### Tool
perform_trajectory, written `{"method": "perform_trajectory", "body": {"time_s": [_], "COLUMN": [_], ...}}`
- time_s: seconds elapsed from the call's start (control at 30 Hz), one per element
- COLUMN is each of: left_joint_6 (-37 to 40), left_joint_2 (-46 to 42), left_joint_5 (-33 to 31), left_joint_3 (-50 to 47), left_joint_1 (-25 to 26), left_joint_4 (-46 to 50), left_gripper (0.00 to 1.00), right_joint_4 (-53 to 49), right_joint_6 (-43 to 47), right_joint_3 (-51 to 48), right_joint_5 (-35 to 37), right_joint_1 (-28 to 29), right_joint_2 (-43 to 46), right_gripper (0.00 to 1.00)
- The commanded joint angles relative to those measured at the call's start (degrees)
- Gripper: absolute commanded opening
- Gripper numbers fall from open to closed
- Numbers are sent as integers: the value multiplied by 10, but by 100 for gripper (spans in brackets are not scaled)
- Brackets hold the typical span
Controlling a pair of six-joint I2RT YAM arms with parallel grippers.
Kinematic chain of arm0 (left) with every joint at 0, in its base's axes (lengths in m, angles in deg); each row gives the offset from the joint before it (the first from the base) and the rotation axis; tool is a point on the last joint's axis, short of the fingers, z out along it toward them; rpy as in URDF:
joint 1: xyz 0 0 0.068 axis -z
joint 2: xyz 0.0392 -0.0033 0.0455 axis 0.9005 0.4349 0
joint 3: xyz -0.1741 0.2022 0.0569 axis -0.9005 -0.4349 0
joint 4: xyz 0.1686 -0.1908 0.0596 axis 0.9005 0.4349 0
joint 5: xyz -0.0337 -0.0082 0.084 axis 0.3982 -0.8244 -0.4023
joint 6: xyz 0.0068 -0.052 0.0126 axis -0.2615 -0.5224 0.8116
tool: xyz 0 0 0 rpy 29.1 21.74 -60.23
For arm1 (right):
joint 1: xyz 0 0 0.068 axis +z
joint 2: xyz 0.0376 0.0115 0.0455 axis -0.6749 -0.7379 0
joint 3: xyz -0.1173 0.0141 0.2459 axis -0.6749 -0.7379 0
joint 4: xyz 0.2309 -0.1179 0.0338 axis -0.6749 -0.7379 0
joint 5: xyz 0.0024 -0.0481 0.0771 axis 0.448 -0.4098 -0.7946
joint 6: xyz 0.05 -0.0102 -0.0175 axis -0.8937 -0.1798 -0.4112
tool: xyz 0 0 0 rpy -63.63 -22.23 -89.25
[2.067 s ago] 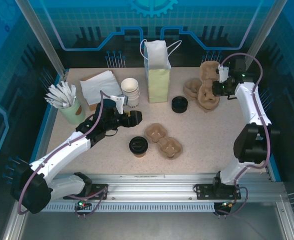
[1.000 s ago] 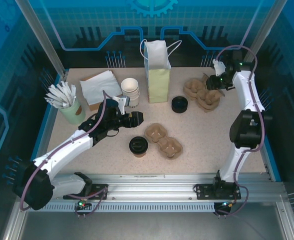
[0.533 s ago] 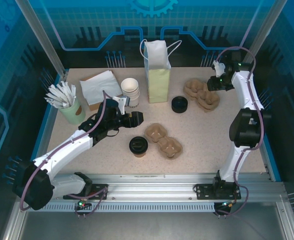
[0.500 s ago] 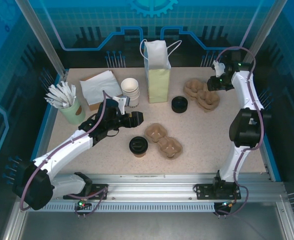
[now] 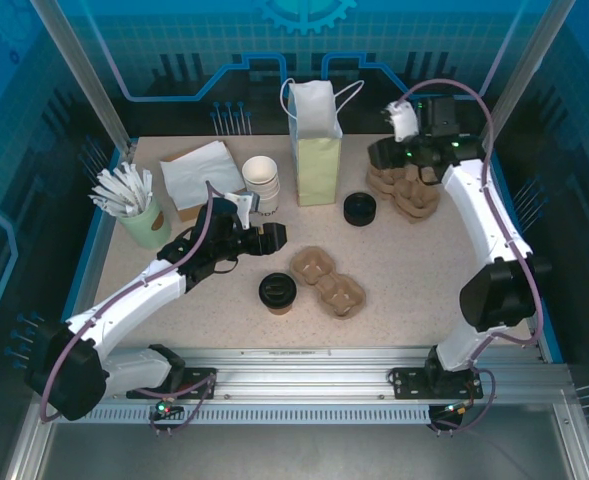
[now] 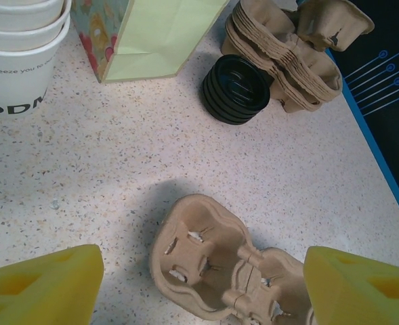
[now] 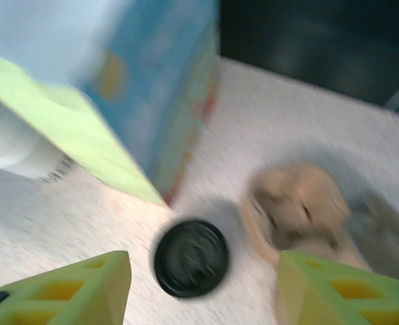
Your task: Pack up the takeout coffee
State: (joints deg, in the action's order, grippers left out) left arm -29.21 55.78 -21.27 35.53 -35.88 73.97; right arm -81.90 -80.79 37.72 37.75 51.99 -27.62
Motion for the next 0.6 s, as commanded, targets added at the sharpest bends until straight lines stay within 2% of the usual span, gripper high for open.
{"method": "perform_trajectory", "body": {"time_s": [0.0, 0.2, 0.4, 0.57], "left_joint_6": [17, 18, 19, 17], "left_joint_2": [-17, -31, -41, -41], "left_joint_5": [-18, -20, -19, -15], "left_joint_3": [26, 34, 37, 35], "left_joint_1": [2, 3, 2, 3], "left_joint_4": [16, 33, 42, 43], "left_gripper": [79, 79, 79, 79], "right_joint_4": [78, 23, -40, -61], "right_joint_6": [-52, -113, -146, -147], "right_joint_3": [17, 176, 347, 432], "right_joint_5": [1, 85, 124, 166], "right_joint_1": [49, 97, 106, 110], "right_joint_2": [-19, -143, -267, -327], "right_gripper": [64, 65, 63, 59]}}
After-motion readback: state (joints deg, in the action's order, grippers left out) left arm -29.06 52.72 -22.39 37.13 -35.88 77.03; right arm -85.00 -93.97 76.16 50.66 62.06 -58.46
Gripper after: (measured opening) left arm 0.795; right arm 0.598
